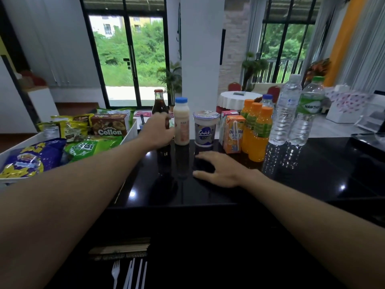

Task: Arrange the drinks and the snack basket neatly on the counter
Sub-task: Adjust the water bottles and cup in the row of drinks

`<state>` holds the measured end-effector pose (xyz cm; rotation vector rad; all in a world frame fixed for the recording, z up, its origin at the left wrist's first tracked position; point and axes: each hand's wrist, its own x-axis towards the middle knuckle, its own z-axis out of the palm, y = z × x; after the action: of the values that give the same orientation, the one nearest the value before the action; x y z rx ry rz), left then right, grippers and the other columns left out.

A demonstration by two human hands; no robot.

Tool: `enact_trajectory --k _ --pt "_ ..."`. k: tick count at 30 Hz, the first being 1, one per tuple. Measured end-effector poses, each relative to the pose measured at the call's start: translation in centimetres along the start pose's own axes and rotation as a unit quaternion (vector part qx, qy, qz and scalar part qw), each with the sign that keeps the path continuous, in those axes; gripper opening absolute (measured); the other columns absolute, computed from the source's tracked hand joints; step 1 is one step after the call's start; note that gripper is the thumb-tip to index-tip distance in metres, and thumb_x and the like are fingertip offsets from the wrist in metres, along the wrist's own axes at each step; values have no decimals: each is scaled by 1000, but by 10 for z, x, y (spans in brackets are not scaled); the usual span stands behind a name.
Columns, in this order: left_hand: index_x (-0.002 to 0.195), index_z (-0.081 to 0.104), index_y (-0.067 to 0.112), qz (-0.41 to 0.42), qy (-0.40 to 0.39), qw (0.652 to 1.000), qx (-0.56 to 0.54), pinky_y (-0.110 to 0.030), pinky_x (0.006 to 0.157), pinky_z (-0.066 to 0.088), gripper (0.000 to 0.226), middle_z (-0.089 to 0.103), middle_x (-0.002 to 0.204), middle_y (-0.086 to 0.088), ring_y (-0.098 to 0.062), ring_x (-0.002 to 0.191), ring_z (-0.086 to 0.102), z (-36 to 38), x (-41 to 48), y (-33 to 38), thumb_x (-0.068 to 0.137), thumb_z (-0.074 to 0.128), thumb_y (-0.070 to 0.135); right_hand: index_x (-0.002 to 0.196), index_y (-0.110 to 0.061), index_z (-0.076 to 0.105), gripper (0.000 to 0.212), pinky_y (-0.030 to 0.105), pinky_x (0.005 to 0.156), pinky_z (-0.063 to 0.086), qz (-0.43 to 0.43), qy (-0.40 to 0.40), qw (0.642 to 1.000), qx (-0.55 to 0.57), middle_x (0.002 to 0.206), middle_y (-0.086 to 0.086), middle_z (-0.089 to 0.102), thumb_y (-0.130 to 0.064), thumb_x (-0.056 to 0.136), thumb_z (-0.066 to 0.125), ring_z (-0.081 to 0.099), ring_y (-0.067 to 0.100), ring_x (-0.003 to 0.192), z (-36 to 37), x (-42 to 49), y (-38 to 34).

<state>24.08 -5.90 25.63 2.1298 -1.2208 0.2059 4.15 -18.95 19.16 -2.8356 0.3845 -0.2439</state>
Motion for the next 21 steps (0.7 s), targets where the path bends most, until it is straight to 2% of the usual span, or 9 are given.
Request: enact_trajectory --k 4,7,10,14,18,21 --pt "125 56 5 42 21 999 18 -34 86 44 45 52 114 -10 -22 99 50 -11 29 18 89 66 29 154 -32 39 88 42 122 22 8 -41 999 33 164 -3 31 -83 84 46 26 16 151 5 3 7" --pt "133 50 5 57 27 997 35 -31 89 38 54 50 127 -13 -25 110 49 -11 50 30 88 68 28 152 -36 42 86 46 122 20 7 -35 999 26 163 -6 32 -86 82 44 28 16 149 6 7 12" --pt "140 45 6 37 26 996 72 -35 91 38 62 45 139 -15 -31 123 48 -10 68 42 90 64 37 150 -37 43 87 46 122 20 6 -23 999 28 162 -7 34 -88 81 42 30 15 148 9 7 15" --pt "142 46 5 8 -15 992 129 -41 97 42 68 49 143 -16 -33 128 49 -8 85 48 92 60 49 150 -38 44 86 45 120 19 5 -18 999 31 161 -8 34 -89 81 40 31 15 148 10 9 17" --pt "117 65 1 10 -4 990 140 -38 81 45 52 62 123 -15 -31 112 59 -8 92 50 91 64 45 148 -39 44 85 43 118 19 7 -14 999 30 161 -10 35 -91 80 39 32 14 147 12 10 17" --pt "114 65 6 16 3 990 141 -34 75 40 35 62 120 -13 -29 108 58 -8 93 49 91 66 33 147 -41 45 87 43 118 19 12 -6 999 31 160 -11 36 -93 78 39 32 13 146 14 10 16"
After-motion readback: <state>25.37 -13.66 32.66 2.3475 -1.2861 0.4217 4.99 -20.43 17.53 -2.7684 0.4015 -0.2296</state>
